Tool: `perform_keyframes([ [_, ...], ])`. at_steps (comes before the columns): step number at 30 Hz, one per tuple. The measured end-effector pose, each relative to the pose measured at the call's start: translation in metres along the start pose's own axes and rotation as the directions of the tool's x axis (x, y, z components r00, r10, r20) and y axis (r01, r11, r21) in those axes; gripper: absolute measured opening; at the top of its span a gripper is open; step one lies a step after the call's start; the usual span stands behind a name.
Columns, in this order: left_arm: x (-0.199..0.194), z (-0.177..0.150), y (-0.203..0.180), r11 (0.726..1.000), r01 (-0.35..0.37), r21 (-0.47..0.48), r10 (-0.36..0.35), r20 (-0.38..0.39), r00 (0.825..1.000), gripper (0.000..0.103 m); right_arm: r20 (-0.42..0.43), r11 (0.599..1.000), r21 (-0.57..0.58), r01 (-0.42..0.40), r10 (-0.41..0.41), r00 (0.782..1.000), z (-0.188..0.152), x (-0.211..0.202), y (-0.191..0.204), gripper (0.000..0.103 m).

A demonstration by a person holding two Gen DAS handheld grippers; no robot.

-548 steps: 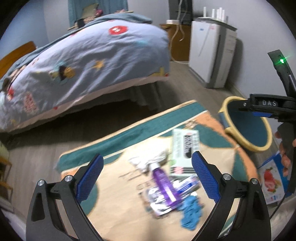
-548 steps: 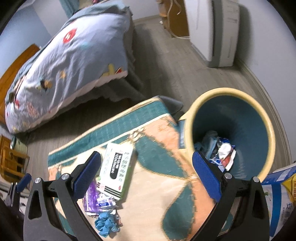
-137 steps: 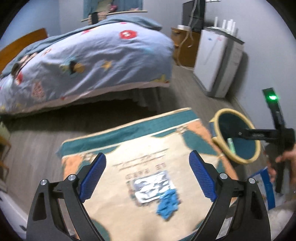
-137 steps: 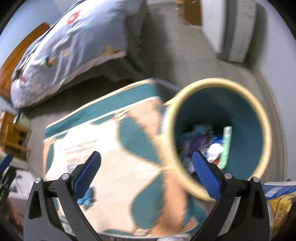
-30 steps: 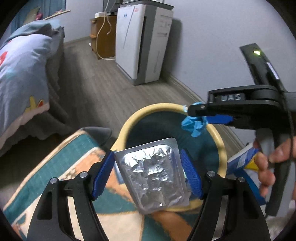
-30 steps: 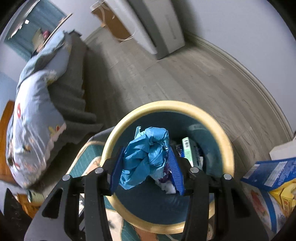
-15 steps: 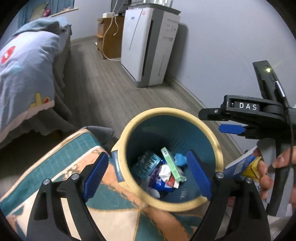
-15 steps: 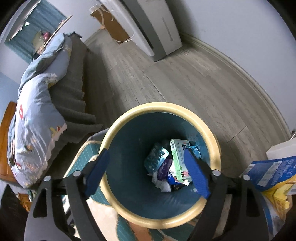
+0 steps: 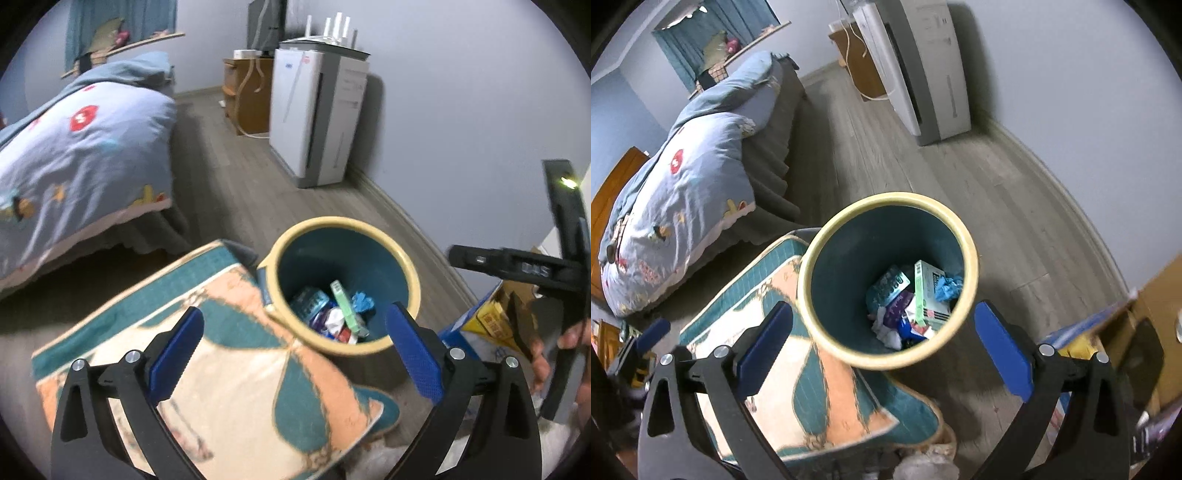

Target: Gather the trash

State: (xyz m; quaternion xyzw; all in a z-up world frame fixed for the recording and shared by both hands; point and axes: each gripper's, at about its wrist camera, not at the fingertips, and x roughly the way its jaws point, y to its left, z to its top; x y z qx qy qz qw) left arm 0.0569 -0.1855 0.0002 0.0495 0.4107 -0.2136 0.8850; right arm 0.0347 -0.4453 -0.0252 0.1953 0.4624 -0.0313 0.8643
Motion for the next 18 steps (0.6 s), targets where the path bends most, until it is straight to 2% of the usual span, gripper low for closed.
perform_keyframes([
  [4, -0.015, -0.016, -0.001, 0.997, -0.082, 0.009, 0.082, -0.006, 0.997, 0.098, 0.038, 0.999, -0.027, 0.034, -0.033, 0.999, -0.021, -0.024, 0.005, 0.097],
  [7, -0.023, -0.025, -0.007, 0.99, -0.142, 0.021, 0.142, 0.002, 0.99, 0.098, 0.039, 0.999, -0.019, 0.026, -0.025, 0.999, -0.038, -0.036, 0.009, 0.097],
  [13, -0.031, -0.031, -0.012, 0.99, -0.133, 0.047, 0.131, 0.042, 0.99, 0.098, 0.053, 0.995, -0.075, 0.07, -0.066, 0.996, -0.054, -0.042, 0.025, 0.097],
  [18, -0.032, -0.029, -0.003, 0.995, -0.094, -0.016, 0.094, 0.032, 0.995, 0.098, 0.056, 0.989, -0.123, 0.087, -0.08, 0.995, -0.057, -0.038, 0.036, 0.097],
])
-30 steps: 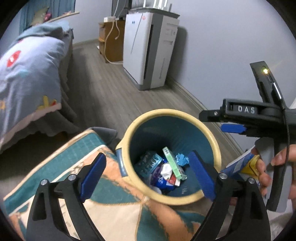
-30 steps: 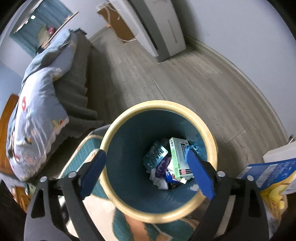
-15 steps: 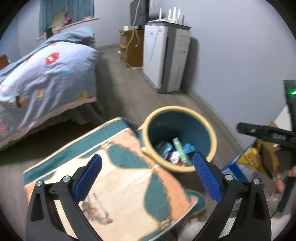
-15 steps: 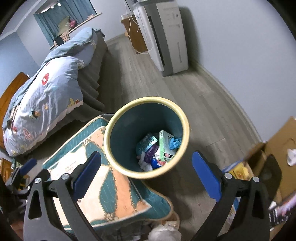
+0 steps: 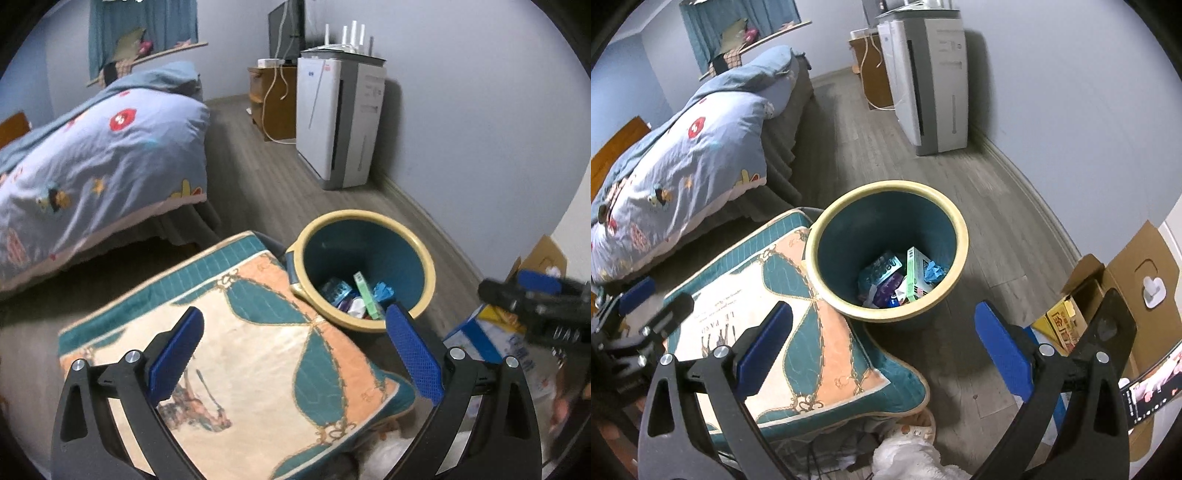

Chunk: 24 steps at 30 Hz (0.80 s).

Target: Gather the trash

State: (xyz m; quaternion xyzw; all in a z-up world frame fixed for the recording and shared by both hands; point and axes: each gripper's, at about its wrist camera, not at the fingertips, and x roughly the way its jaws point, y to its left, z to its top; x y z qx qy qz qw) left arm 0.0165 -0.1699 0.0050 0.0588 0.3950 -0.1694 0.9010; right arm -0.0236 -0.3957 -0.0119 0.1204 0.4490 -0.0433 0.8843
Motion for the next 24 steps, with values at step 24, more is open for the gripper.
perform_keyframes([
  [24, -0.008, -0.001, 0.005, 0.999, -0.013, 0.037, 0.012, 0.022, 1.0, 0.098, -0.02, 0.999, -0.033, 0.02, -0.021, 1.0, -0.002, 0.01, 0.023, 0.097],
])
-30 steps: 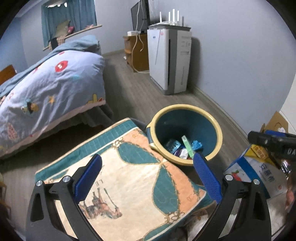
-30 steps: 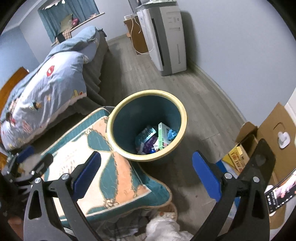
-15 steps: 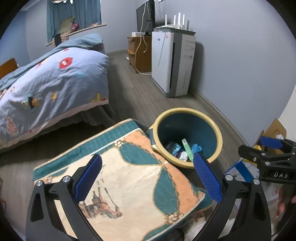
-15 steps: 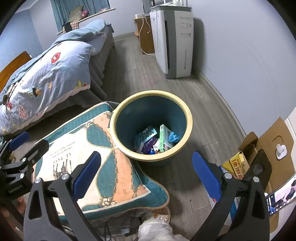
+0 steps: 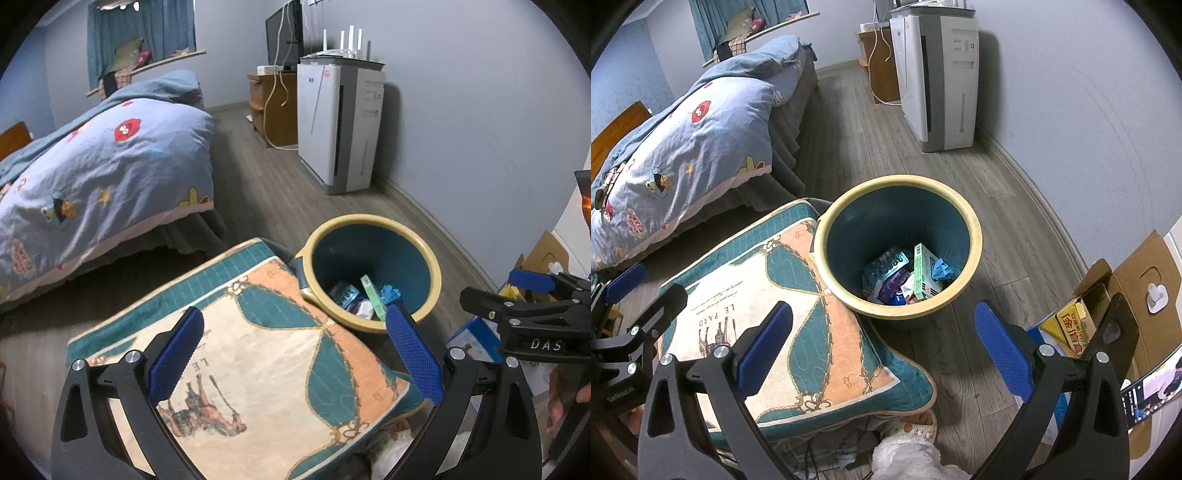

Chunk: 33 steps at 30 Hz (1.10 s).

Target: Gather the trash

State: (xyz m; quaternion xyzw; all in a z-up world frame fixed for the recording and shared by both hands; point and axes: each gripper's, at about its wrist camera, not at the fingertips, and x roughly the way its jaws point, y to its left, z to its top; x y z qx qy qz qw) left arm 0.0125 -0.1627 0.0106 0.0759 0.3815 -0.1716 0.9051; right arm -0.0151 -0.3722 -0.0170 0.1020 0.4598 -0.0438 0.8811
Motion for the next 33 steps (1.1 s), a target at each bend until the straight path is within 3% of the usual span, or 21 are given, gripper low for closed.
perform_keyframes([
  [28, -0.001, 0.0, 0.002, 1.0, 0.001, -0.016, -0.001, 0.006, 1.0, 0.098, -0.003, 1.0, 0.003, 0.011, -0.011, 1.0, -0.001, 0.001, 0.0, 0.097],
  [33, -0.004, 0.0, 0.008, 0.998, 0.015, -0.06, -0.014, 0.019, 1.0, 0.098, -0.004, 1.0, 0.002, 0.012, -0.012, 1.0, -0.001, 0.001, -0.001, 0.097],
])
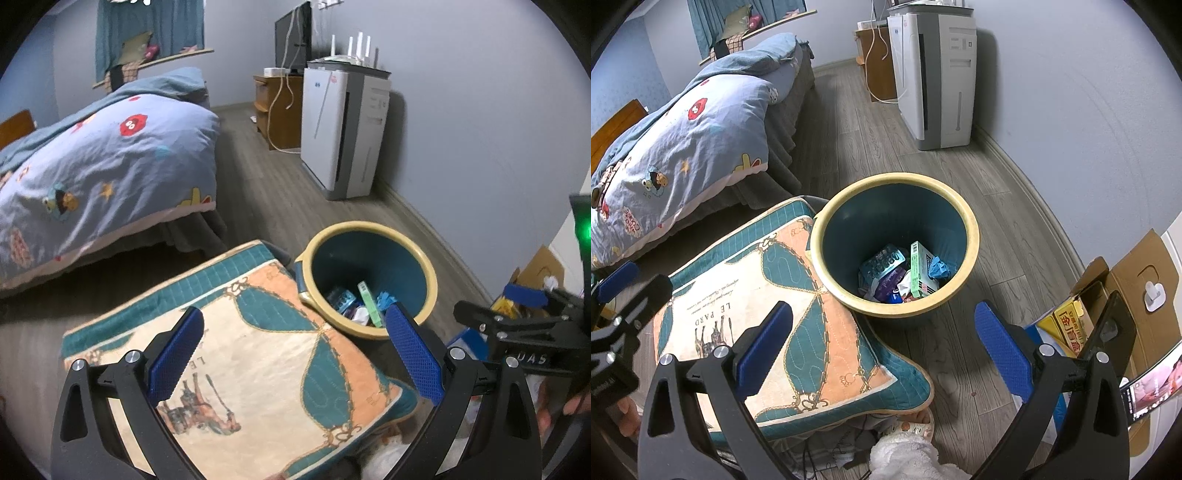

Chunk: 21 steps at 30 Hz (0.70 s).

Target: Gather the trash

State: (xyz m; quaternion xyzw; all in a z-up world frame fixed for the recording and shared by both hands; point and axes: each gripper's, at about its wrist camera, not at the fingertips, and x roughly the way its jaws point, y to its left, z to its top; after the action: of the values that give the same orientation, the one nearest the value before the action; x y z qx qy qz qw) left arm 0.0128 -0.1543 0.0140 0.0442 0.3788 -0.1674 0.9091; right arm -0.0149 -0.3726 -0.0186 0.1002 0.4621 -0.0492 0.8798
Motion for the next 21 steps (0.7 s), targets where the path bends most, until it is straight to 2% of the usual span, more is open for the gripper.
perform_keyframes([
  [3, 0.0, 0.001, 0.0, 1.0, 0.015, -0.007, -0.015, -0.001, 1.0, 0.098, -0.001, 1.0, 0.001, 0.0, 0.0, 1.0, -0.001, 0.0, -0.001, 0.097],
  [5, -0.001, 0.0, -0.001, 1.0, 0.0, 0.004, 0.0, 0.005, 1.0, 0.098, -0.001, 1.0, 0.0, 0.0, 0.0, 1.0, 0.0, 0.0, 0.0, 0.097],
  [9, -0.006, 0.0, -0.008, 0.997, -0.052, 0.061, 0.049, 0.056, 0.997, 0.098, -0.001, 1.0, -0.001, 0.0, 0.0, 1.0, 0.0, 0.0, 0.0, 0.097],
  [14, -0.006, -0.001, -0.015, 0.991, -0.048, 0.122, 0.04, 0.069, 0.997, 0.098, -0.001, 1.0, 0.0, 0.0, 0.0, 1.0, -0.001, 0.0, 0.0, 0.097],
  [21, 0.002, 0.002, -0.008, 0.998, -0.026, 0.065, 0.025, 0.007, 1.0, 0.098, -0.002, 1.0, -0.001, 0.002, -0.002, 1.0, -0.002, -0.001, -0.001, 0.097],
])
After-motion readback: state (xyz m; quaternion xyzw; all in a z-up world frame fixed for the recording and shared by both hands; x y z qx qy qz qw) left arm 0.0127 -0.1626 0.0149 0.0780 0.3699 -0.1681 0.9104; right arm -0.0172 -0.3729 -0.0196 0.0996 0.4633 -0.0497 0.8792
